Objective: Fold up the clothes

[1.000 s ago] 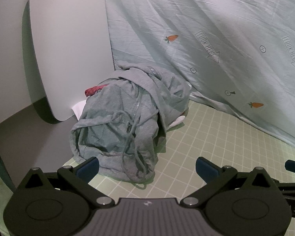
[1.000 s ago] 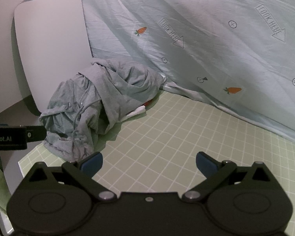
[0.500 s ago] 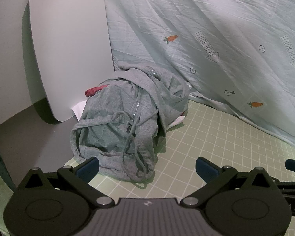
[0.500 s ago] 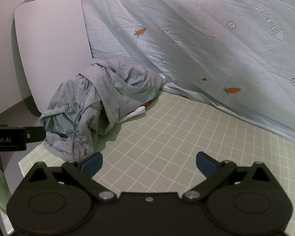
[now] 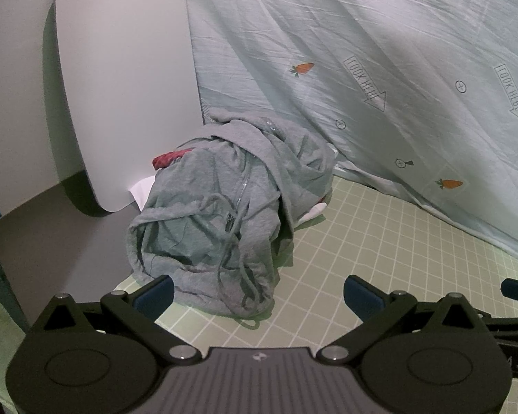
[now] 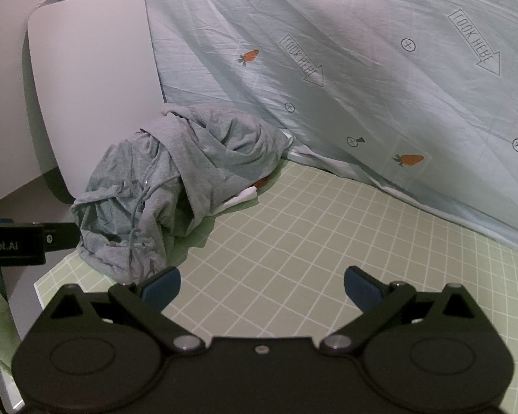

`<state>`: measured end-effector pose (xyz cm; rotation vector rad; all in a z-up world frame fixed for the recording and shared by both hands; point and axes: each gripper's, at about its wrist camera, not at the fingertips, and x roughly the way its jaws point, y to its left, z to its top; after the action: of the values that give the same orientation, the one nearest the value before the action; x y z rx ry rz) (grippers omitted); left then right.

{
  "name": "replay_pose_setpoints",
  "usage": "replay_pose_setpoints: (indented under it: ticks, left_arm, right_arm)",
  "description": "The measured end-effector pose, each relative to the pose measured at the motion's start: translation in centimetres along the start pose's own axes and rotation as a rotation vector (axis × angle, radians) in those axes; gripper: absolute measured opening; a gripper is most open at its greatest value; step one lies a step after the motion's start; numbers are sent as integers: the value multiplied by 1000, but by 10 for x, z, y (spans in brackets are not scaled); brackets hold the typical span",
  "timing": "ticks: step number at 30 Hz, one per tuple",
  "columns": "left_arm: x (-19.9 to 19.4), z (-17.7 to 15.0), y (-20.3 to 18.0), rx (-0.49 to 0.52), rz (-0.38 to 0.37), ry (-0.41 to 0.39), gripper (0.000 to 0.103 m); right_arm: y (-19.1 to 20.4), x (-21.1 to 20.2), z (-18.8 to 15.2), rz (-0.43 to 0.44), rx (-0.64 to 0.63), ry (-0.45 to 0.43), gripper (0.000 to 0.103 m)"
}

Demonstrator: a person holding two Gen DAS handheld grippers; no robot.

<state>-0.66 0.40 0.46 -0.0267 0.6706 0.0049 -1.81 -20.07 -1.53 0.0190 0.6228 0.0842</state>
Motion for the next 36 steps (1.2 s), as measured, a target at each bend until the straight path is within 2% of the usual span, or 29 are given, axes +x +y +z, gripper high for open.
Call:
replay_pose_setpoints:
  ticks: [25, 31, 36]
  left_arm:
    - [8, 0, -1, 13, -6, 23, 103]
    - [25, 11, 10, -6, 12, 45, 103]
    - [49, 31, 25, -32, 24, 54, 103]
  right_arm:
    - [-5, 6, 0, -2, 19, 11, 102]
    - [-7, 23, 10, -5, 24, 4, 102]
    - [-6, 46, 31, -19, 6, -21, 103]
